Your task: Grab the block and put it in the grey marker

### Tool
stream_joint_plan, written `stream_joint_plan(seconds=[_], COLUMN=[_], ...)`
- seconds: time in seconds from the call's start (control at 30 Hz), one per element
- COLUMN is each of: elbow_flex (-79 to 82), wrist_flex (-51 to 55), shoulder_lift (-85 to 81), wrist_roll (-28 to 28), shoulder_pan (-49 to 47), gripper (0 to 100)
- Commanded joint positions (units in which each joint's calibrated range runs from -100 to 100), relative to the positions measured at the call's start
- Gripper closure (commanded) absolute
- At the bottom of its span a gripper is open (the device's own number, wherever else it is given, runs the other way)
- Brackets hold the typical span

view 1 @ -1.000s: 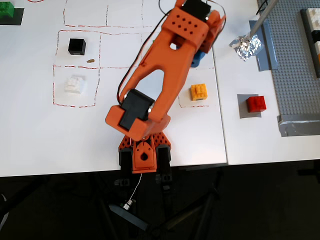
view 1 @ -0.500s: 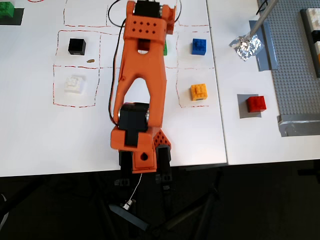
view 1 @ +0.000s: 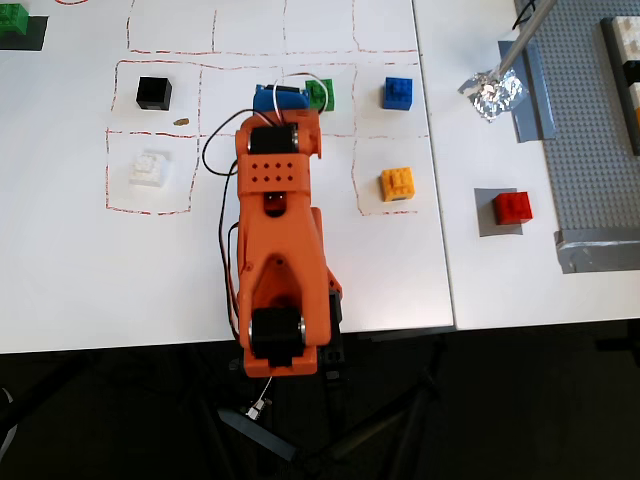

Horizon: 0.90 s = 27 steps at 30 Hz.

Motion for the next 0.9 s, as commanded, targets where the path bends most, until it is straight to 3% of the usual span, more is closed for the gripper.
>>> stream_joint_plan(seconds=[0.0, 0.33, 0.87], elbow_flex=[3.35, 14.50, 16.95], wrist_flex=[-1.66, 1.60, 5.85], shoulder_lift=[-8.54, -21.12, -28.96], wrist_roll=[0.63, 0.78, 0.29], shoulder_pan=[-2.32, -3.38, -2.41], gripper=[100, 100, 100])
